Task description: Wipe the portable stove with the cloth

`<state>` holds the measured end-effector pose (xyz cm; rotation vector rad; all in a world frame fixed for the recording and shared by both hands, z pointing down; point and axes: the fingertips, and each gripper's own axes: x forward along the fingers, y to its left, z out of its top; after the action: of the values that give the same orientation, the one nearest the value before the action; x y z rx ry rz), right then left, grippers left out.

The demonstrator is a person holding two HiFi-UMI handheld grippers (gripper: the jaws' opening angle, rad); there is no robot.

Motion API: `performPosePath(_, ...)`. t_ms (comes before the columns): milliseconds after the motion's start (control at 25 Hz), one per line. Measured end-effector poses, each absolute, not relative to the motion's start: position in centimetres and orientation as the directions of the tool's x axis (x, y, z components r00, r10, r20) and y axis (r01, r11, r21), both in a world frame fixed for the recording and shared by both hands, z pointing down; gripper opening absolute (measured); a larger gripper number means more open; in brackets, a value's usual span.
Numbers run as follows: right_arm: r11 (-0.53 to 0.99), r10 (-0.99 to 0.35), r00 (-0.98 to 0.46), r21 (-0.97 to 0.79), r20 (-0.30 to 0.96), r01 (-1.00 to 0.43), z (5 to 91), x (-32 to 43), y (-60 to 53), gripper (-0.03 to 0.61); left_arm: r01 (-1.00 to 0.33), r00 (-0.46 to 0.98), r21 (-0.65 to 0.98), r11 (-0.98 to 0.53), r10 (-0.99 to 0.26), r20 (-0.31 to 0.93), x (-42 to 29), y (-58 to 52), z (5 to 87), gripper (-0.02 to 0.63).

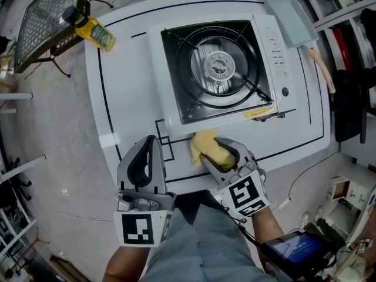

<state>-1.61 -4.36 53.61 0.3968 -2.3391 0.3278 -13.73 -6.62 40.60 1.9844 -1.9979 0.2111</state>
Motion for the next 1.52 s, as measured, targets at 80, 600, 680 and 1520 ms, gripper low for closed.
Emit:
performPosePath(80,0.924,-0.166,-0.678,-0.126,0.716,-0.360,53.4,-1.7,-4.1,0.158,-0.994,0.016,0.105,0.019,-0.948,0.318,-13.4,-7.0,39.8,0.017)
performPosePath(600,0.928,-0.077,-0.832,-0.266,0.550,-0.262,42.6,-4.8,-1.4,0.126,-0.999,-0.013,0.050,0.020,-0.990,0.139,-12.6,-6.5,29.3,0.018)
performPosePath(680,0.934,-0.068,-0.843,-0.262,0.533,-0.241,41.3,-5.6,-1.4,0.126,-0.999,-0.022,0.047,0.028,-0.993,0.120,-13.0,-6.4,28.3,0.017)
performPosePath(1520,0.902,0.132,-0.880,-0.423,0.456,-0.084,44.5,-10.1,-2.8,0.126,-0.985,-0.171,-0.024,0.170,-0.958,0.229,-14.4,-7.2,31.4,0.018)
